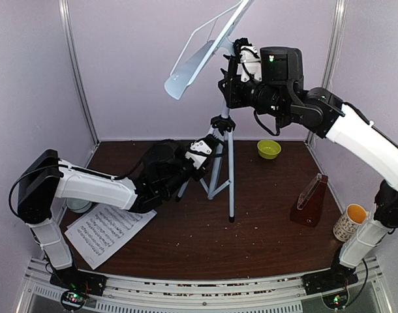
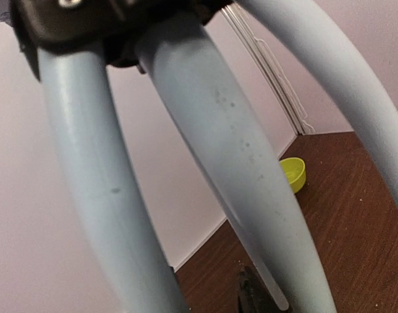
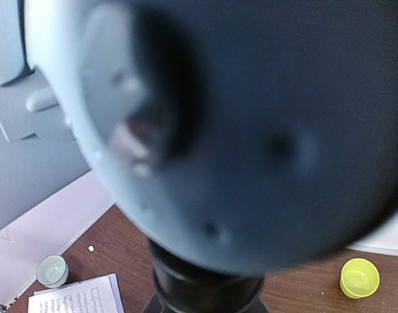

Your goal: Set up the instrument practice props

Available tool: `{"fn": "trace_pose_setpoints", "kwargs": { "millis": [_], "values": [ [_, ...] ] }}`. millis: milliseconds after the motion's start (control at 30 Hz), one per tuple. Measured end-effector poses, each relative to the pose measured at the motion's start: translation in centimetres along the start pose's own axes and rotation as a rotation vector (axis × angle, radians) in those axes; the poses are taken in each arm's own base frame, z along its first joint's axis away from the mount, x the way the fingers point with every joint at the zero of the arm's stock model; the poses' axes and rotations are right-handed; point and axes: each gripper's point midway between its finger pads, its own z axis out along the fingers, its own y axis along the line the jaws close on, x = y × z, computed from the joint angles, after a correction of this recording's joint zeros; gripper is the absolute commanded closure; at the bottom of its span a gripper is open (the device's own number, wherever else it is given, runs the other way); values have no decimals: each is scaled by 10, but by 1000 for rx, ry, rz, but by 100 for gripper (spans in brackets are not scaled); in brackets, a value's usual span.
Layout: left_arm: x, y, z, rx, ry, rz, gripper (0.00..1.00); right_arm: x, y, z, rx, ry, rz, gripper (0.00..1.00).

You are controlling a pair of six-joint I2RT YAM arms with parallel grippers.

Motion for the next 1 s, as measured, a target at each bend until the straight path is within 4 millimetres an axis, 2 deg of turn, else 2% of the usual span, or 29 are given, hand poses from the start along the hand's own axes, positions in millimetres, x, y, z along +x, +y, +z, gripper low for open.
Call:
{"fn": "trace_pose_setpoints", "kwargs": {
  "millis": [167, 267, 367, 533, 633, 800, 900, 1000],
  "values": [
    [16, -14, 4, 31, 67, -14, 46, 26, -2, 9, 17, 43, 13, 100],
    [12, -14, 6, 15, 70, -52, 36, 38, -4, 11, 34, 68, 22, 100],
    [6, -11, 6, -15, 58, -85, 34, 39, -6, 10, 58, 69, 28, 100],
    [-5, -3, 5, -55, 17, -124, 50, 39, -7, 9, 76, 63, 32, 100],
    [-7, -5, 3, -55, 3, -131, 59, 37, -9, 9, 86, 54, 40, 100],
    [-1, -15, -6, -20, -6, -125, 81, 37, -7, 8, 88, 53, 39, 100],
    [1, -19, -10, -8, -4, -133, 89, 36, -7, 8, 89, 48, 41, 100],
    [1, -8, -10, -43, -18, -169, 94, 30, -8, 8, 94, 26, 65, 100]
  ]
}}
